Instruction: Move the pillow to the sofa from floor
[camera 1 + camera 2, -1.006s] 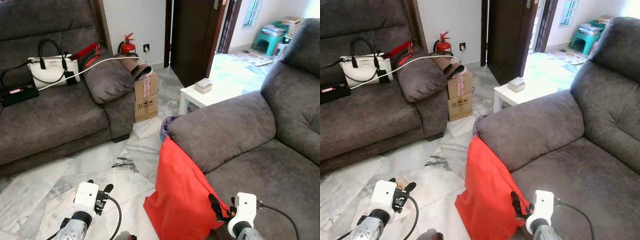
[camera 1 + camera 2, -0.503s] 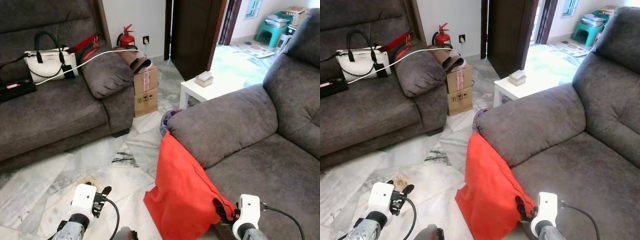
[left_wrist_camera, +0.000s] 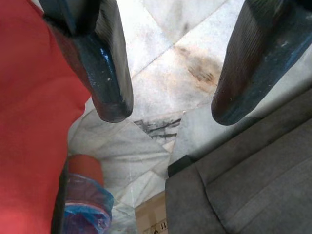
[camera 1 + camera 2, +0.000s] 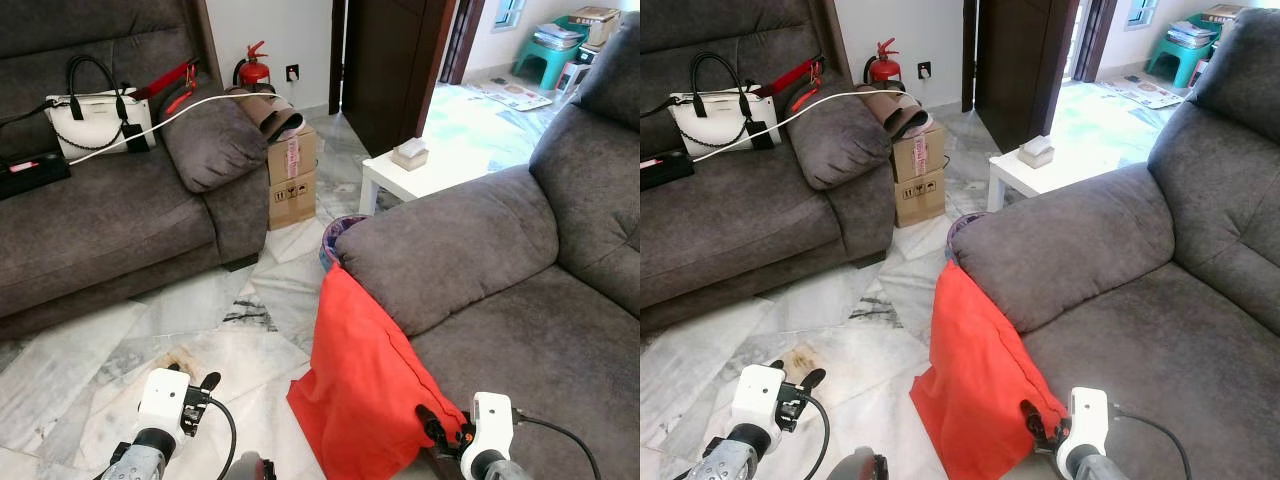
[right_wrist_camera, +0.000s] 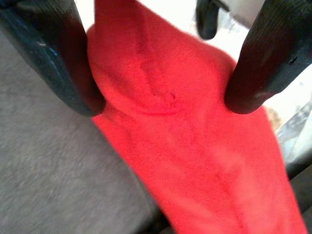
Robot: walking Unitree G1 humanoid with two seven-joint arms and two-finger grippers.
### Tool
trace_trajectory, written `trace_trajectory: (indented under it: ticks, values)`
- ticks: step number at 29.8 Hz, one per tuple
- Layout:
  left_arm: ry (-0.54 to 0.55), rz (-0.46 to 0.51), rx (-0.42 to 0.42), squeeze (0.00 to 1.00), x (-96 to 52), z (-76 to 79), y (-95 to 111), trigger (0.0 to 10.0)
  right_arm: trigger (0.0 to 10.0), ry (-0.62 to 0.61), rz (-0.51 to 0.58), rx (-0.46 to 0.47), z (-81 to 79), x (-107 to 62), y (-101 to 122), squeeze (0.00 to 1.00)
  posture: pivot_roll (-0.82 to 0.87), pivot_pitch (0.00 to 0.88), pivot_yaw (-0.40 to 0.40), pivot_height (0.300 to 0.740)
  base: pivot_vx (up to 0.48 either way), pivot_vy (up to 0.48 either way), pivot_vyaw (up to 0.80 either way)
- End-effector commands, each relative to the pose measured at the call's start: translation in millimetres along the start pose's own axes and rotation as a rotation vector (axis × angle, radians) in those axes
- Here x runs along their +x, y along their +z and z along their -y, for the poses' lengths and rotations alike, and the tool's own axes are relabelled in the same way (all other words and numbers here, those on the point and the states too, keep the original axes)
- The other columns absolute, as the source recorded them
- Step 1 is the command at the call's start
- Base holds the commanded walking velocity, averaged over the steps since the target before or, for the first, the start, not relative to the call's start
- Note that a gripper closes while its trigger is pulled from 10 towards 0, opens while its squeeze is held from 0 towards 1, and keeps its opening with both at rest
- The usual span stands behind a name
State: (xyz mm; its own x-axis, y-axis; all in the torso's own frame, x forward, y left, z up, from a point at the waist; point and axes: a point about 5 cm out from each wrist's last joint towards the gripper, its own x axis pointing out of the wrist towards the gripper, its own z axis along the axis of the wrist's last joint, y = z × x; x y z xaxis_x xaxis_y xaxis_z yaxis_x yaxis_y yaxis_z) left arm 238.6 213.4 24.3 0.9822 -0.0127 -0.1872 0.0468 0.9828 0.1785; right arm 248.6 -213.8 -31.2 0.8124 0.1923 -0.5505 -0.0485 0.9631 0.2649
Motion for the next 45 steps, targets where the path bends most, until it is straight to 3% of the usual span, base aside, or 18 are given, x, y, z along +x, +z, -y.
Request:
trace_trajectory:
  ticks: [1,7,25,30,31,32,33,39,45]
  values:
    - [-0.017,-0.028,0.01,0.0,-3.8,0.3,-5,10.0,10.0,0.018,-0.051,0.001,1.4,-3.2,-10,0.0,0.06,0.08,0.033,0.646,0.0,0.0,0.0]
    - [-0.018,-0.025,0.01,0.0,-4.4,0.9,-4,10.0,10.0,0.014,-0.039,0.018,0.2,-3.2,-11,0.0,0.07,0.063,0.03,0.646,0.0,0.0,0.0]
    - [-0.023,-0.008,0.028,0.0,-4.6,-4.2,4,10.0,10.0,-0.02,-0.013,0.058,-23.7,8.8,-12,0.0,0.1,0.115,0.055,0.646,0.0,0.0,0.0]
    - [-0.026,-0.008,0.042,0.0,-6.0,-6.5,5,10.0,10.0,-0.029,0.044,0.093,-29.8,12.3,-6,0.0,0.1,0.126,0.058,0.646,0.0,0.0,0.0]
    - [-0.027,-0.009,0.043,0.0,-6.3,-6.9,5,10.0,5.7,-0.029,0.044,0.089,-31.0,12.8,-6,0.0,0.11,0.129,0.063,0.646,0.0,0.0,0.0]
    - [-0.028,-0.009,0.044,0.0,-6.7,-7.3,6,10.0,4.2,-0.034,0.042,0.081,-32.6,13.6,-6,0.0,0.11,0.131,0.064,0.646,0.0,0.0,0.0]
    - [-0.029,-0.009,0.045,0.0,-7.1,-7.4,6,10.0,0.0,-0.033,0.047,0.088,-33.4,13.8,-6,0.0,0.11,0.136,0.064,0.646,0.0,0.0,0.0]
    - [-0.036,-0.008,0.054,0.0,-8.4,-8.3,8,10.0,0.0,-0.017,0.057,0.11,-41.6,15.6,-8,0.0,0.12,0.148,0.067,0.646,0.0,0.0,0.0]
    - [-0.039,-0.01,0.058,0.0,-9.4,-7.5,8,10.0,0.0,-0.051,0.057,0.092,-38.5,14.4,-9,0.0,0.12,0.159,0.067,0.646,0.0,0.0,0.0]
